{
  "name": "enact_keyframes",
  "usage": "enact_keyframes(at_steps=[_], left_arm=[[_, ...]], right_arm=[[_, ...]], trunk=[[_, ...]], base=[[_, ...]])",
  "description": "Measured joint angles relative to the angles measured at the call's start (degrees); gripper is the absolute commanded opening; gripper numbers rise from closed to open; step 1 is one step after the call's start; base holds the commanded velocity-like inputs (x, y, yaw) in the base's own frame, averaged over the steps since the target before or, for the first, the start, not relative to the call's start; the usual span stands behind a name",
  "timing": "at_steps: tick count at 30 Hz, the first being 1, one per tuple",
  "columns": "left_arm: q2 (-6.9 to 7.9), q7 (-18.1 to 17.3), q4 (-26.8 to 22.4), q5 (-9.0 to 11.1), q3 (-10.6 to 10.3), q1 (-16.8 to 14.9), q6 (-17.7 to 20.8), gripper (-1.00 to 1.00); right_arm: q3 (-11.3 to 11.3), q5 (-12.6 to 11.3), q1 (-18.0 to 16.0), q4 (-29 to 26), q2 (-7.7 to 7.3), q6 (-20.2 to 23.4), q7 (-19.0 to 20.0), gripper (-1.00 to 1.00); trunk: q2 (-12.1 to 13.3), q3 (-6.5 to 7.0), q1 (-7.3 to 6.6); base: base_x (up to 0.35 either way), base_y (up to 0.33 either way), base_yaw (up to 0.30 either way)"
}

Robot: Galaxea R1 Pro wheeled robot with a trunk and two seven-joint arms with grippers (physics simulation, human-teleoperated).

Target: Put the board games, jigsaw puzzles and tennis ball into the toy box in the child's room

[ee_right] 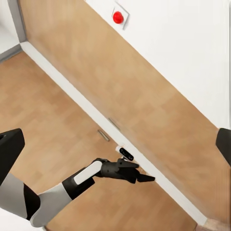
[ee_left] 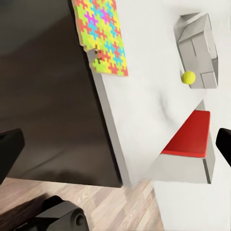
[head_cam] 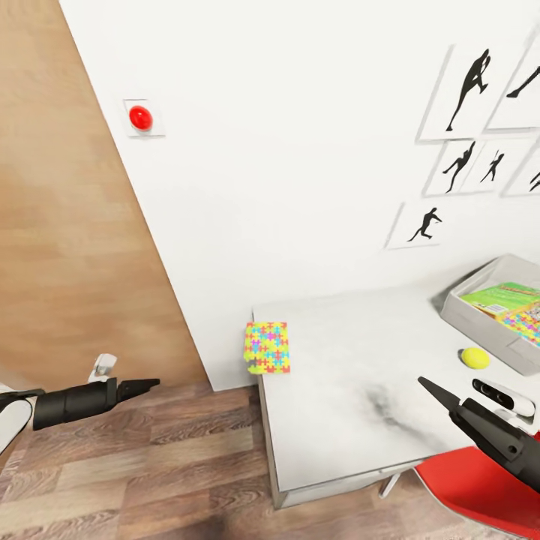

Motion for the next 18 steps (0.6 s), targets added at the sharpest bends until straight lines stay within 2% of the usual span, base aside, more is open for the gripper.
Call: enact_keyframes(at_steps=[18], left_arm=[[-0.01,0.00,-0.06,0.01,-0.01,0.00,0.00,1.00]], right_arm=[[0.00,0.02,0.00,0.03,0.00,-0.17,0.00,1.00]], trunk=[[0.00,1.36,0.00]], base=[[0.002,0.007,-0.196]])
